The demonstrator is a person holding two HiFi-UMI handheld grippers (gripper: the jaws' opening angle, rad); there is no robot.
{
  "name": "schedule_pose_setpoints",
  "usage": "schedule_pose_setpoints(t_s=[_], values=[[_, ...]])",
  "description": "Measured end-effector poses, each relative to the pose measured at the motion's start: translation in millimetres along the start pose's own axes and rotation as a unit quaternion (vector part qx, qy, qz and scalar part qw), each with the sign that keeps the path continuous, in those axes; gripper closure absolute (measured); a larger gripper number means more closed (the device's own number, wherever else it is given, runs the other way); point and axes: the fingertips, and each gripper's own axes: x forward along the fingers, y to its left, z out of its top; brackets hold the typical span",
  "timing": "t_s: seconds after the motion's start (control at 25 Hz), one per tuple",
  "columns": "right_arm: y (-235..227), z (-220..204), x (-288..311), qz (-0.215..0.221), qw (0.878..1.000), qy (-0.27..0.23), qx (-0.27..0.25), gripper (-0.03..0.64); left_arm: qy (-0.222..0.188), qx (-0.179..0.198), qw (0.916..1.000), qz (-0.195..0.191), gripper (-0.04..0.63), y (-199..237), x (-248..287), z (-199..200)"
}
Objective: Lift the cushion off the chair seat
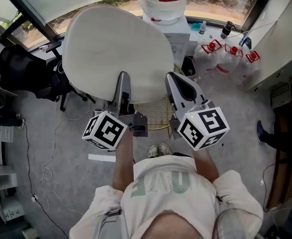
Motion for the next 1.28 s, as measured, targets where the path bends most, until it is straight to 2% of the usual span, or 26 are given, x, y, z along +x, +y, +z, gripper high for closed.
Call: schedule_pose_setpoints(t_s=[0.08,0.16,0.24,0.36,0.44,0.48,0.64,0.76,1.04,1.28], values=[[1.6,2.8,-3.4,-0.001,1.000,-0.004,-0.004,0.601,-0.009,0.083,0.9964,0.016,0.545,-13.2,-3.7,10.4],[1.8,5.6,-7.1,-0.004,1.000,-0.008,-0.007,0.600,-0.020,0.165,0.9855,0.034,0.545,-27.1,-7.8,19.9],[2.1,7.8,-10.5,-0.007,1.000,-0.012,-0.010,0.601,-0.031,0.246,0.9673,0.055,0.546,-40.6,-12.1,28.8],[3.4,9.5,-14.8,-0.013,1.000,-0.015,-0.015,0.601,-0.048,0.349,0.9330,0.074,0.546,-60.4,-18.1,37.5],[3.0,9.3,-17.3,-0.017,1.000,-0.015,-0.017,0.601,-0.067,0.395,0.9125,0.080,0.546,-72.9,-21.0,39.8],[2.5,8.6,-18.3,-0.019,1.000,-0.015,-0.016,0.601,-0.077,0.411,0.9049,0.082,0.546,-78.3,-22.1,40.5],[0.5,1.4,-23.6,-0.031,0.999,-0.010,-0.017,0.601,-0.080,0.451,0.8834,0.097,0.546,-79.1,-27.8,31.2],[-0.8,-3.6,-29.1,-0.040,0.999,-0.007,-0.023,0.601,-0.065,0.462,0.8780,0.107,0.546,-70.0,-30.1,18.9],[3.5,0.8,-38.9,-0.059,0.996,-0.017,-0.071,0.601,-0.057,0.441,0.8899,0.102,0.546,-65.0,-31.7,12.7],[9.9,0.9,-43.9,-0.064,0.990,-0.020,-0.123,0.601,-0.065,0.439,0.8908,0.096,0.546,-69.9,-32.7,11.8]])
